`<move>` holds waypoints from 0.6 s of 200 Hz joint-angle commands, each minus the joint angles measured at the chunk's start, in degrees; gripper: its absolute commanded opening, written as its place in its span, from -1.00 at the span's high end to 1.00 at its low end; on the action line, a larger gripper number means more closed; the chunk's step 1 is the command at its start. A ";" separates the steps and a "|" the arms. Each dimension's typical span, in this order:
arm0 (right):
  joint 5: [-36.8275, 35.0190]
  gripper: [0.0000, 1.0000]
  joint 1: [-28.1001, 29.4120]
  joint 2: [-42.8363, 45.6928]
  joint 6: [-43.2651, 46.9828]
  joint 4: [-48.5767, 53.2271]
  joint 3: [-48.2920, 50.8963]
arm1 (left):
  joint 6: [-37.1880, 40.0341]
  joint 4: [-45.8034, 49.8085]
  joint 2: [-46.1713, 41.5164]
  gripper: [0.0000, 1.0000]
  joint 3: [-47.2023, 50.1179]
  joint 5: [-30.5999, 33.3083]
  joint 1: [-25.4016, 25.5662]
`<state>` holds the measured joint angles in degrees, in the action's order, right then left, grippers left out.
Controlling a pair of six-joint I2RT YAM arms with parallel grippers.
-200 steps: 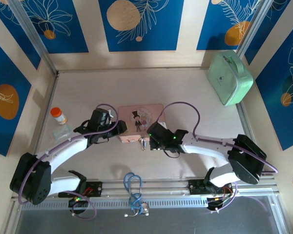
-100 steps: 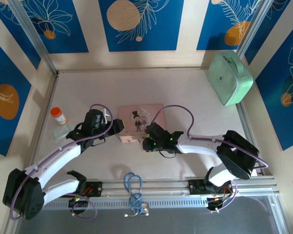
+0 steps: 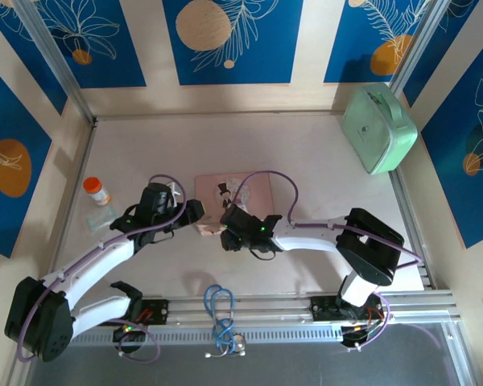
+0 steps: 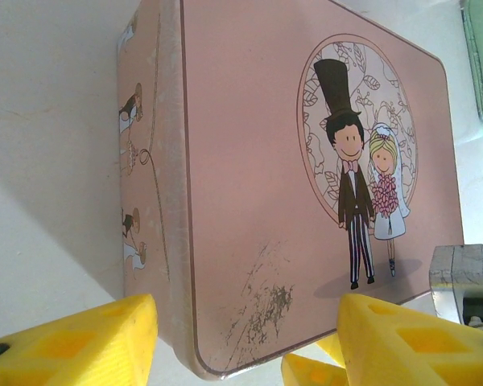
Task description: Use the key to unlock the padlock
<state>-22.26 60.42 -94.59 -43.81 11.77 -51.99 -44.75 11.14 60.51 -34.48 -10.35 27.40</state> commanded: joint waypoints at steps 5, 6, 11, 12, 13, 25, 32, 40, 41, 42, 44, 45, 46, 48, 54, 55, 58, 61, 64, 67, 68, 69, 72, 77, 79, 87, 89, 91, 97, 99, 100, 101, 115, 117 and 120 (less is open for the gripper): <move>-4.22 -0.02 0.77 -1.27 -1.74 4.21 -2.19 | -0.60 -0.99 -0.31 -0.22 0.88 -0.99 0.42; -4.34 -0.03 0.80 -1.37 -1.86 4.35 -2.26 | -0.60 -1.06 -0.31 -0.22 0.89 -0.99 0.40; -5.01 -0.03 0.96 -1.80 -2.33 5.02 -2.83 | -0.60 -1.11 -0.22 -0.22 0.82 -0.94 0.38; -5.13 -0.03 0.99 -1.95 -2.42 5.24 -2.93 | -0.60 -1.16 -0.22 -0.22 0.86 -0.92 0.38; -5.28 -0.03 1.04 -2.02 -2.51 5.48 -3.11 | -0.60 -1.18 -0.22 -0.21 0.88 -0.91 0.38; -6.97 -0.04 1.52 -3.82 -3.71 8.54 -5.23 | -0.59 -1.35 -0.08 -0.22 0.90 -0.81 0.38; -7.89 -0.04 1.87 -5.10 -4.18 10.58 -6.71 | -0.52 -1.36 0.08 -0.21 0.79 -0.81 0.38; -8.76 -0.05 2.13 -6.44 -4.53 12.38 -8.25 | -0.51 -1.39 0.13 -0.22 0.65 -0.73 0.38; -8.85 -0.05 2.19 -6.55 -4.57 12.52 -8.41 | -0.51 -1.43 0.18 -0.22 0.60 -0.73 0.38; -8.89 -0.05 2.21 -6.70 -4.59 12.64 -8.53 | -0.51 -1.45 0.20 -0.21 0.58 -0.73 0.38; -8.99 -0.06 2.30 -6.91 -4.57 12.72 -8.74 | -0.45 -1.42 0.22 -0.22 0.56 -0.73 0.38; -9.01 -0.06 2.36 -7.05 -4.55 12.83 -8.83 | -0.48 -1.44 0.22 -0.22 0.56 -0.72 0.38; -9.02 -0.06 2.35 -7.12 -4.54 12.88 -8.92 | -0.45 -1.50 0.18 -0.22 0.56 -0.72 0.38; -9.03 -0.07 2.33 -7.33 -4.40 12.91 -9.05 | -0.43 -1.45 0.25 -0.21 0.55 -0.72 0.38; -8.96 -0.09 2.42 -7.53 -4.09 12.64 -9.27 | -0.42 -1.55 0.31 -0.21 0.52 -0.73 0.38; -8.91 -0.09 2.42 -7.58 -4.05 12.57 -9.27 | -0.42 -1.55 0.31 -0.21 0.49 -0.73 0.38; -8.75 -0.10 2.42 -7.59 -3.86 12.19 -9.23 | -0.38 -1.51 0.31 -0.21 0.48 -0.73 0.38; -8.62 -0.12 2.37 -7.55 -3.60 11.77 -9.15 | -0.34 -1.46 0.31 -0.21 0.47 -0.73 0.38; -8.53 -0.15 2.39 -7.47 -3.30 11.33 -9.04 | -0.34 -1.51 0.31 -0.21 0.47 -0.72 0.38; -8.44 -0.17 2.41 -7.43 -3.00 10.89 -8.89 | -0.34 -1.46 0.31 -0.21 0.51 -0.74 0.38; -8.43 -0.18 2.37 -7.36 -2.84 10.72 -8.86 | -0.34 -1.42 0.31 -0.21 0.53 -0.77 0.38; -8.42 -0.18 2.35 -7.32 -2.72 10.60 -8.85 | -0.34 -1.40 0.31 -0.21 0.50 -0.75 0.38; -8.41 -0.20 2.33 -7.22 -2.46 10.17 -8.69 | -0.34 -1.40 0.31 -0.21 0.49 -0.73 0.38; -8.33 -0.21 2.33 -7.08 -2.07 9.68 -8.53 | -0.34 -1.44 0.23 -0.21 0.47 -0.80 0.38; -8.26 -0.22 2.26 -7.05 -1.93 9.54 -8.49 | -0.27 -1.42 0.22 -0.21 0.47 -0.81 0.38; -8.39 -0.21 2.15 -6.93 -1.63 9.44 -8.55 | -0.25 -1.32 0.27 -0.21 0.47 -0.81 0.38; -8.47 -0.19 2.04 -7.00 -1.69 9.59 -8.61 | -0.18 -1.32 0.30 -0.21 0.47 -0.81 0.38; -8.56 -0.18 1.97 -6.94 -1.78 9.76 -8.76 | -0.17 -1.28 0.31 -0.21 0.47 -0.81 0.38; -8.66 -0.11 1.71 -7.00 -1.96 10.31 -8.90 | -0.08 -1.19 0.31 -0.21 0.49 -0.81 0.38; -8.67 -0.08 1.65 -6.95 -2.04 10.36 -8.92 | -0.07 -1.16 0.31 -0.21 0.47 -0.81 0.38; -8.67 -0.08 1.64 -6.94 -2.05 10.41 -8.92 | -0.07 -1.18 0.31 -0.21 0.47 -0.81 0.38; -8.68 -0.07 1.63 -6.93 -2.10 10.44 -8.92 | -0.07 -1.19 0.31 -0.21 0.47 -0.81 0.38; -8.76 0.01 1.54 -6.97 -2.48 10.51 -8.77 | 0.10 -1.06 0.22 -0.21 0.58 -0.75 0.38; -8.76 0.03 1.52 -7.00 -2.48 10.59 -8.75 | 0.10 -1.04 0.24 -0.21 0.56 -0.73 0.38; -8.84 0.07 1.48 -7.08 -2.60 10.75 -8.87 | 0.18 -1.07 0.22 -0.21 0.55 -0.77 0.38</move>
<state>-29.65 62.26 -101.91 -46.09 20.82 -60.05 -44.73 10.66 60.51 -34.22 -10.50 27.40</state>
